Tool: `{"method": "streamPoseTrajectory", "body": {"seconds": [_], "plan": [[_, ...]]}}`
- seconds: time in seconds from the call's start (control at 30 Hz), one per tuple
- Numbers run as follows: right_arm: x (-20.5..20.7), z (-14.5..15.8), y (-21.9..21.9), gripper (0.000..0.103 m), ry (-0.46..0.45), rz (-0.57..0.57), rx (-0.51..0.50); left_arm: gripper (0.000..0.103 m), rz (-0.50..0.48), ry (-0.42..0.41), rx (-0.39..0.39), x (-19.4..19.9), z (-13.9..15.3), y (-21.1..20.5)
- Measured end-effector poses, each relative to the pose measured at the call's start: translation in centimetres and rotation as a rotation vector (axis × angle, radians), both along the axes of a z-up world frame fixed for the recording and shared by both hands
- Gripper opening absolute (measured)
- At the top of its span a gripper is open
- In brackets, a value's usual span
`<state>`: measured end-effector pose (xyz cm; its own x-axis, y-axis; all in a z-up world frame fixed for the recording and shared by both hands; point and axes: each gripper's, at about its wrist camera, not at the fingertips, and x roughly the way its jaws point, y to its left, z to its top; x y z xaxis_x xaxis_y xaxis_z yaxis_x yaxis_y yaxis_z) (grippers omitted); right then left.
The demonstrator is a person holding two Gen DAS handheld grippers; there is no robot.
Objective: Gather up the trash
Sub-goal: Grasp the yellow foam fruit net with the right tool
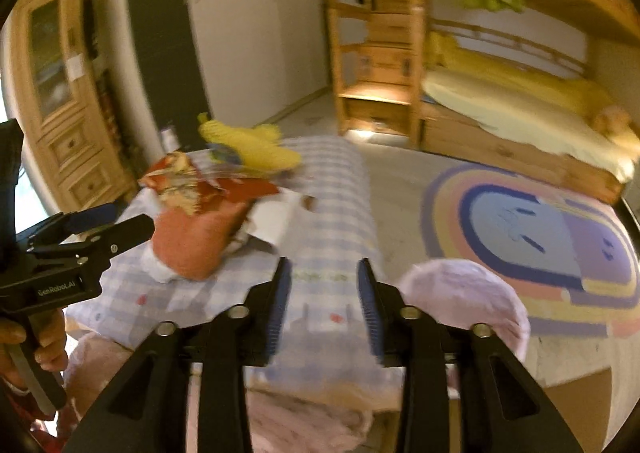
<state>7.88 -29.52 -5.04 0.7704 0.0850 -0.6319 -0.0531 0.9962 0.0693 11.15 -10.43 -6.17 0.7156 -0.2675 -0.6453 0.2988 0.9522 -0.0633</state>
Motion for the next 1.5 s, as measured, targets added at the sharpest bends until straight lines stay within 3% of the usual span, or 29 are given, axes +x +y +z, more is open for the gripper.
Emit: {"method": "streamPoseTrajectory", "body": {"seconds": [0.3, 0.4, 0.7, 1.0, 1.07, 1.13, 1.17, 1.37, 1.5], "plan": [[7.9, 0.9, 5.7, 0.056, 0.008, 0.157, -0.037, 0.094, 0.211, -0.012, 0.024, 4.5, 0.9, 8.3], [10.7, 1.0, 7.2, 0.063, 0.005, 0.187, -0.054, 0.094, 0.235, -0.017, 0.031, 6.0, 1.2, 9.6], [19.5, 0.7, 10.7, 0.063, 0.035, 0.298, -0.082, 0.094, 0.280, -0.002, 0.066, 11.5, 0.2, 11.5], [23.8, -1.8, 13.8, 0.064, 0.088, 0.373, -0.202, 0.094, 0.275, 0.020, 0.078, 13.7, -1.0, 11.8], [24.2, -2.1, 14.1, 0.052, 0.094, 0.390, -0.254, 0.094, 0.272, 0.021, 0.078, 13.6, -1.0, 11.6], [24.3, -2.3, 14.3, 0.020, 0.100, 0.386, -0.287, 0.094, 0.270, 0.016, 0.083, 13.3, -0.9, 11.4], [24.3, -2.0, 14.1, 0.013, 0.089, 0.377, -0.297, 0.094, 0.268, 0.013, 0.085, 13.2, -0.8, 11.3], [22.0, 2.7, 11.1, 0.010, -0.074, 0.296, -0.178, 0.094, 0.222, -0.020, 0.091, 11.5, 0.4, 9.6], [19.7, 5.2, 8.5, 0.010, -0.114, 0.262, -0.075, 0.094, 0.183, -0.023, 0.086, 10.5, 0.8, 7.9]]}}
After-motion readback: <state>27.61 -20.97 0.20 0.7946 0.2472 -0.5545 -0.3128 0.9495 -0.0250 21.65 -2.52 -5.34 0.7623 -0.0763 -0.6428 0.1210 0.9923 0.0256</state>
